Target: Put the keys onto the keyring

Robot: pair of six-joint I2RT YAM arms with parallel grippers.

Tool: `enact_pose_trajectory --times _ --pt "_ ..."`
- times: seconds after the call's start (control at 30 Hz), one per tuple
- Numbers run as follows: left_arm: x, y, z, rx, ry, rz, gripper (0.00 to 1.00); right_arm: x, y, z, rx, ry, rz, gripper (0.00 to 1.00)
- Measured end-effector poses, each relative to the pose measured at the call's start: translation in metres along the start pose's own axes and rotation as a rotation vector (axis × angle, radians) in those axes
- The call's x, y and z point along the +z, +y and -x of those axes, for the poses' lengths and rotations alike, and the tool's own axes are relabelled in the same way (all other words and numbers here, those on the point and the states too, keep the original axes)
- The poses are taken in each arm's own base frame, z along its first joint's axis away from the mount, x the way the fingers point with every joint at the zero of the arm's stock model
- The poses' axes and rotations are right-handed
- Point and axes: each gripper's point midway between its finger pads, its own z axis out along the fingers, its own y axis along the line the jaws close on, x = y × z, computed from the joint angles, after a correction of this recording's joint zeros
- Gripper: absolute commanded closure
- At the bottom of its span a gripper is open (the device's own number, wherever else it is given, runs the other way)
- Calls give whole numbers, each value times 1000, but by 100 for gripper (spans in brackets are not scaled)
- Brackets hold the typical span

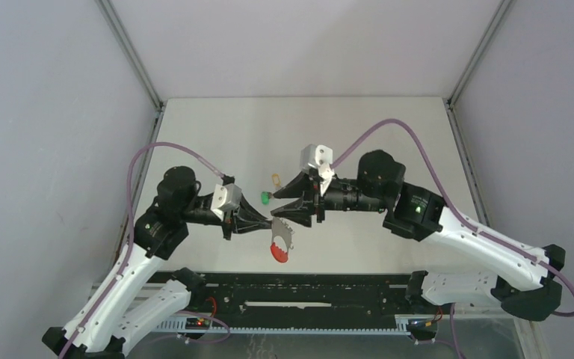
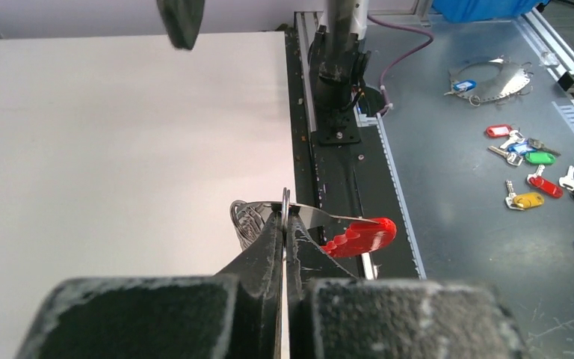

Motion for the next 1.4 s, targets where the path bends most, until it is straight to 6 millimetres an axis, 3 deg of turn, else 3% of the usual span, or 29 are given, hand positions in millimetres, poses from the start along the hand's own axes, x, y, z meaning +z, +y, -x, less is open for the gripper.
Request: enact_pose_trajectory --times 0.13,0.33,0.47,0.97,1.03,1.13,1.27,1.3,1.4 --pt "2 5 -7 9 34 7 100 9 0 1 -18 111 51 57" --pt "2 8 -18 12 71 18 100 20 2 -44 13 319 122 63" --pt "2 9 -19 18 76 22 100 19 3 -61 24 388 141 67" --pt "1 7 -19 19 74 19 100 24 0 -69 6 432 145 76" --pt "1 6 -19 20 73 17 100 26 -1 -73 7 444 144 80" --pt "1 6 -19 17 75 19 100 26 -1 -75 11 458 148 97" --pt "0 5 -18 20 74 20 99 26 -3 -75 4 463 141 100" --pt "0 5 -18 21 74 21 90 26 -3 -75 2 464 136 100" --pt "0 6 -18 31 73 24 46 26 -6 -74 -2 457 116 100"
